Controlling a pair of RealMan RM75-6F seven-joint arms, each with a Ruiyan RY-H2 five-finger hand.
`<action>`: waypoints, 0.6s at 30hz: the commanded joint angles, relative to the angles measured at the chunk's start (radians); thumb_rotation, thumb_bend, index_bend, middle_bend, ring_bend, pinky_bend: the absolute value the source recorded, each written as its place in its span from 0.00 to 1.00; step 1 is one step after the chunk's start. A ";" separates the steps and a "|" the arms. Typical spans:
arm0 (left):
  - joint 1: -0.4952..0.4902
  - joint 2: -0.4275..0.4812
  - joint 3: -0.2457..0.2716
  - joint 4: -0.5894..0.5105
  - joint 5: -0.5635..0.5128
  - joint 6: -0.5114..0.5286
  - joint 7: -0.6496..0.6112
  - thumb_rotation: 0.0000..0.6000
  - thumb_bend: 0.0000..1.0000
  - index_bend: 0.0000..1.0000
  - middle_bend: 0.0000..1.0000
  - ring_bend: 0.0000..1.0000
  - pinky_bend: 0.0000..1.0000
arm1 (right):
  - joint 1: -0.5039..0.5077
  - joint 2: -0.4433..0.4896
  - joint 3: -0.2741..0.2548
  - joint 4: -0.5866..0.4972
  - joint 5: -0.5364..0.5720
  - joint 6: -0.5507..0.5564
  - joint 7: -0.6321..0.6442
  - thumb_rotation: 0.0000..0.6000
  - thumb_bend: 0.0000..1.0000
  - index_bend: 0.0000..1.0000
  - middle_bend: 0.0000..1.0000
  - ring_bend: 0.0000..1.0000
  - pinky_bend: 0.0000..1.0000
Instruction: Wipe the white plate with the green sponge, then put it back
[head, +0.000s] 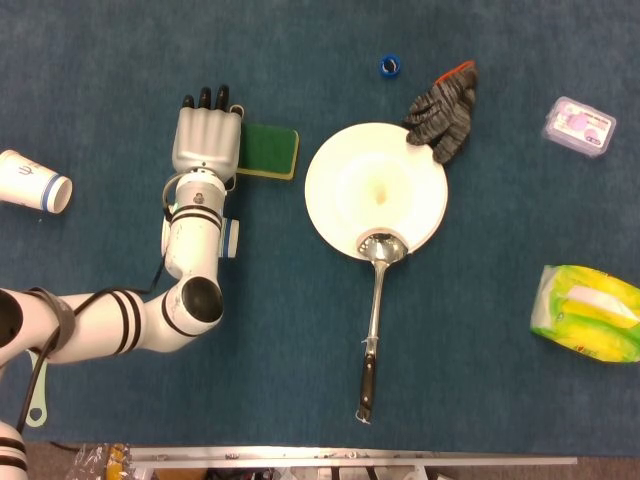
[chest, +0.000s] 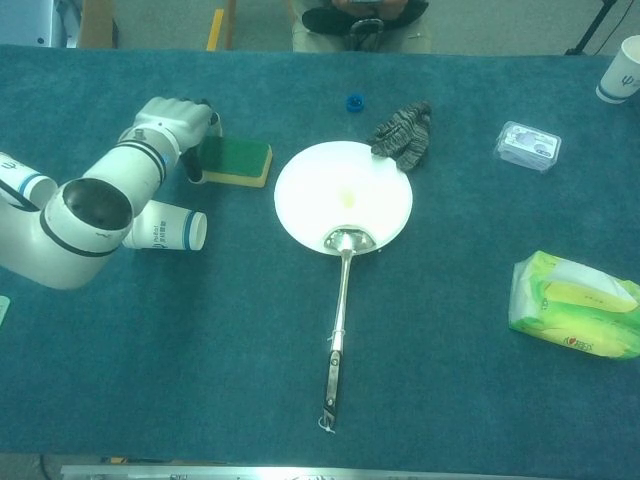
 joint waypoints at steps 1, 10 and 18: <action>0.001 -0.007 -0.003 0.009 0.000 -0.006 -0.005 1.00 0.25 0.21 0.03 0.00 0.10 | 0.000 0.000 0.001 0.001 0.001 0.000 0.001 1.00 0.32 0.17 0.24 0.12 0.26; -0.001 -0.023 -0.016 0.029 0.003 -0.009 -0.013 1.00 0.25 0.21 0.04 0.00 0.10 | -0.002 0.000 0.003 0.004 0.004 0.002 0.004 1.00 0.32 0.17 0.24 0.12 0.26; -0.003 -0.037 -0.024 0.049 0.004 -0.015 -0.015 1.00 0.25 0.24 0.06 0.00 0.10 | -0.005 0.002 0.003 0.007 0.003 0.005 0.009 1.00 0.32 0.17 0.24 0.12 0.26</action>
